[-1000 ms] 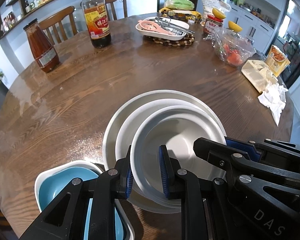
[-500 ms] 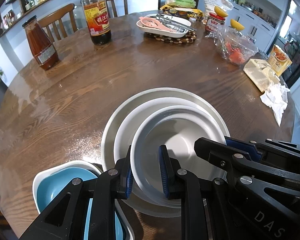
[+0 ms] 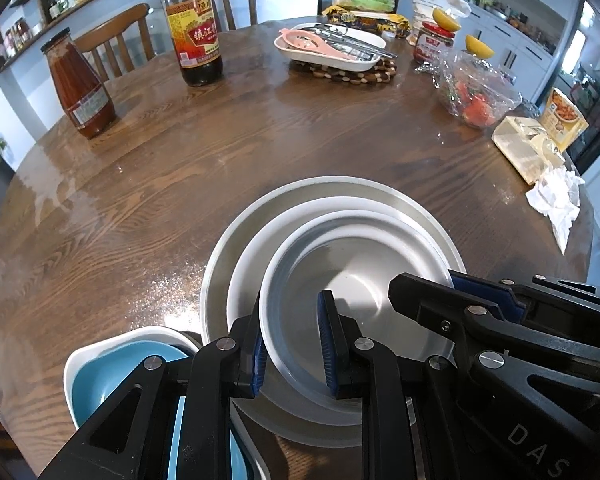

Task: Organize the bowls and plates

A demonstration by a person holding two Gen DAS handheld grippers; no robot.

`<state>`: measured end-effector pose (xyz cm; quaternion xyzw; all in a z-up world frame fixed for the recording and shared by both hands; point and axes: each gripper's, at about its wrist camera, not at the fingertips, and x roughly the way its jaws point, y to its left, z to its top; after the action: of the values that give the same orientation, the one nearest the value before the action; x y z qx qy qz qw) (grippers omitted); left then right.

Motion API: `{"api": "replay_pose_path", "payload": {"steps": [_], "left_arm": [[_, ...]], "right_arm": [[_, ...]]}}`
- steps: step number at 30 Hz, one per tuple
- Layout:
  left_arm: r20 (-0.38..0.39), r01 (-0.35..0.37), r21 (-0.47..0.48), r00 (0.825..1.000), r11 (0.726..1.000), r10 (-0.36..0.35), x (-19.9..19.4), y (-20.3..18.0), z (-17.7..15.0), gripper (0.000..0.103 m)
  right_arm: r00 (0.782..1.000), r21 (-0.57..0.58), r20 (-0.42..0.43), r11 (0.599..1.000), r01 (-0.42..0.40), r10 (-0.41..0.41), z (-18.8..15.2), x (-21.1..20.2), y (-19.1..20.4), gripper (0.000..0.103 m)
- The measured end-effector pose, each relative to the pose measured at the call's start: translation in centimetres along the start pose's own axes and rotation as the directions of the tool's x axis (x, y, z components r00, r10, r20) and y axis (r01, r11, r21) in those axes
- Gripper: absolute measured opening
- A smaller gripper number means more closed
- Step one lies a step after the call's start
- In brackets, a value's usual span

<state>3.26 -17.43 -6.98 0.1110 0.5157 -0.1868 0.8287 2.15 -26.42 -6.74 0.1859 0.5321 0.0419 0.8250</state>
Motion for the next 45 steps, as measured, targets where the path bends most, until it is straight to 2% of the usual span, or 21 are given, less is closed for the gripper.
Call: {"api": "replay_pose_path", "payload": {"steps": [45], "left_arm": [[0.004, -0.003, 0.008, 1.0, 1.0, 0.003, 0.13, 0.13, 0.12, 0.021]], "right_arm": [[1.0, -0.008, -0.001, 1.0, 0.009, -0.009, 0.33, 0.27, 0.11, 0.019]]}}
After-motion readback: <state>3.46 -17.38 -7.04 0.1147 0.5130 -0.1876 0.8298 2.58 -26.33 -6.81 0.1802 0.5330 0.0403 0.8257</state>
